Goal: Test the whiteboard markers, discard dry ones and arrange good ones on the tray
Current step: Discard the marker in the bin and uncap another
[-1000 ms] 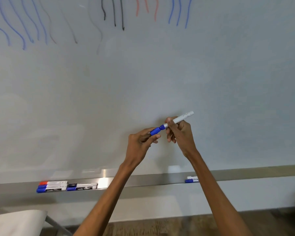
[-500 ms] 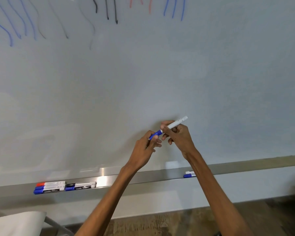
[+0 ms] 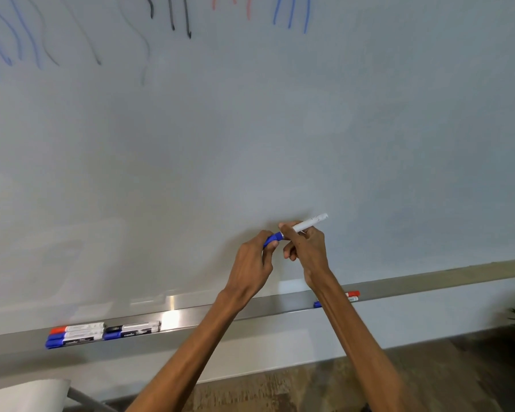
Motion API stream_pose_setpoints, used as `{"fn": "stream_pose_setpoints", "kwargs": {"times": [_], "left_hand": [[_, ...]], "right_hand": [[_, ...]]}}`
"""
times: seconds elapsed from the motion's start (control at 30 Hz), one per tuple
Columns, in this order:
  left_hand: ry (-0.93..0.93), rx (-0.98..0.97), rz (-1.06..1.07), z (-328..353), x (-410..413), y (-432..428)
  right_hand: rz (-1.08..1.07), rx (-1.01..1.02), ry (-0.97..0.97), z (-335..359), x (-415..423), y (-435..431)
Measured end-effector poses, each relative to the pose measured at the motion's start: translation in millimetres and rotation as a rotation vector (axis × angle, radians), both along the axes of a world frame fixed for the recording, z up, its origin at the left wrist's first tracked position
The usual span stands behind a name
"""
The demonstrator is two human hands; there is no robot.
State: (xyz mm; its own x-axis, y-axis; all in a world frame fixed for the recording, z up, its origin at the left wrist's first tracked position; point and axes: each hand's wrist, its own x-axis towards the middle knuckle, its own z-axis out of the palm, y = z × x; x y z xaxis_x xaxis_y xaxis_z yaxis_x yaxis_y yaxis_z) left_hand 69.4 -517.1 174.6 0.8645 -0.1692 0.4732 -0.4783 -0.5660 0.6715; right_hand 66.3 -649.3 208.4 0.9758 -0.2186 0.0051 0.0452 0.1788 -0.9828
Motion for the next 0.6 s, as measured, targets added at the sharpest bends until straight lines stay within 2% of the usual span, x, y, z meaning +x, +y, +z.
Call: {"fn": "stream_pose_setpoints", "kwargs": {"times": [0.3,0.6], "left_hand": [[0.056,0.208,-0.119,-15.8,9.7,21.1],[0.175,0.027,-0.057,-28.1,10.5,21.2]], "right_hand": [[0.01,0.052,0.189,-29.1,-7.2,-5.2],[-0.062,0.017,0.217,-36.4,-5.8,-5.6]]}}
